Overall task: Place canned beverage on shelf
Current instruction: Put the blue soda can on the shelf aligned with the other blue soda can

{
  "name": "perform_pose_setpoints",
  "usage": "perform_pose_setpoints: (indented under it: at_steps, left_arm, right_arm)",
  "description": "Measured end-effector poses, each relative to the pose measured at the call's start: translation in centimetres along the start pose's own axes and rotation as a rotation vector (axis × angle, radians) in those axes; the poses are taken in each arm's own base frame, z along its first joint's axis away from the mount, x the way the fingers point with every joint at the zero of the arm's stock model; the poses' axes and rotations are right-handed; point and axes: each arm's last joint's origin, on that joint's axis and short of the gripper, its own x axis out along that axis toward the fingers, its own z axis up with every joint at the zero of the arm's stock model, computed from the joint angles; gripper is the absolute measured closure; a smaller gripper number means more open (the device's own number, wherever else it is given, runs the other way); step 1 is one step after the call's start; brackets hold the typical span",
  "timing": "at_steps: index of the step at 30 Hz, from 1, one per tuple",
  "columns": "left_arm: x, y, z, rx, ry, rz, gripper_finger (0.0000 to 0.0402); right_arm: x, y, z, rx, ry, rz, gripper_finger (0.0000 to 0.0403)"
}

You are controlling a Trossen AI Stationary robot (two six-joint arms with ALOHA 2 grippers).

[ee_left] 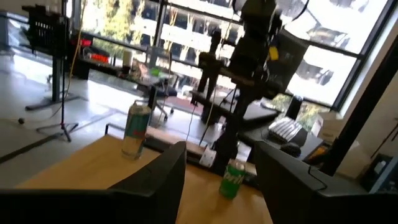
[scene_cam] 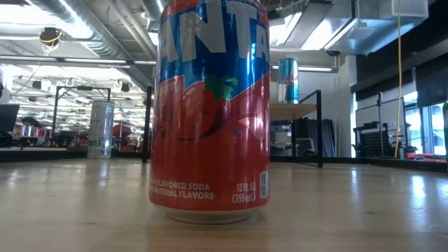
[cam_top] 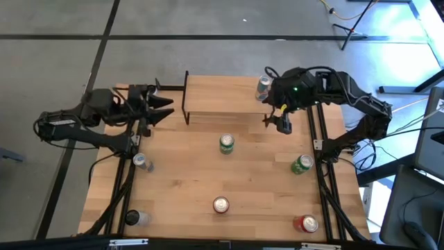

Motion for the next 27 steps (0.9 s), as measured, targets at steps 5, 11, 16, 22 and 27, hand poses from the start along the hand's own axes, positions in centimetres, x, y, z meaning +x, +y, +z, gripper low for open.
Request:
perform_pose_setpoints:
  at_steps: [5, 11, 16, 22, 27]
  left_arm:
    - [-0.4, 0.0, 0.3, 0.008, -0.028, -0.012, 0.0214]
    - [-1.0, 0.8, -1.9, 0.042, 0.201, 0.073, 0.0147]
    - [-1.6, 1.5, -3.9, 0.043, 0.422, 0.141, 0.0070]
    - [-2.4, 1.8, -5.1, -0.074, 0.579, 0.145, 0.0040]
    - [-2.5, 2.0, -6.0, -0.213, 0.683, 0.218, 0.0043]
  right_arm:
    - [0.2, -0.2, 0.5, 0.040, -0.043, -0.013, 0.0086]
    - [1.2, -0.6, 1.3, 0.168, -0.077, -0.104, 0.0086]
    - [3.3, -0.9, 1.8, 0.264, -0.042, -0.138, 0.0086]
    - [5.7, -0.9, 1.7, 0.293, 0.014, -0.096, 0.0086]
    - [8.5, -0.3, 0.1, 0.284, 0.091, -0.012, 0.0086]
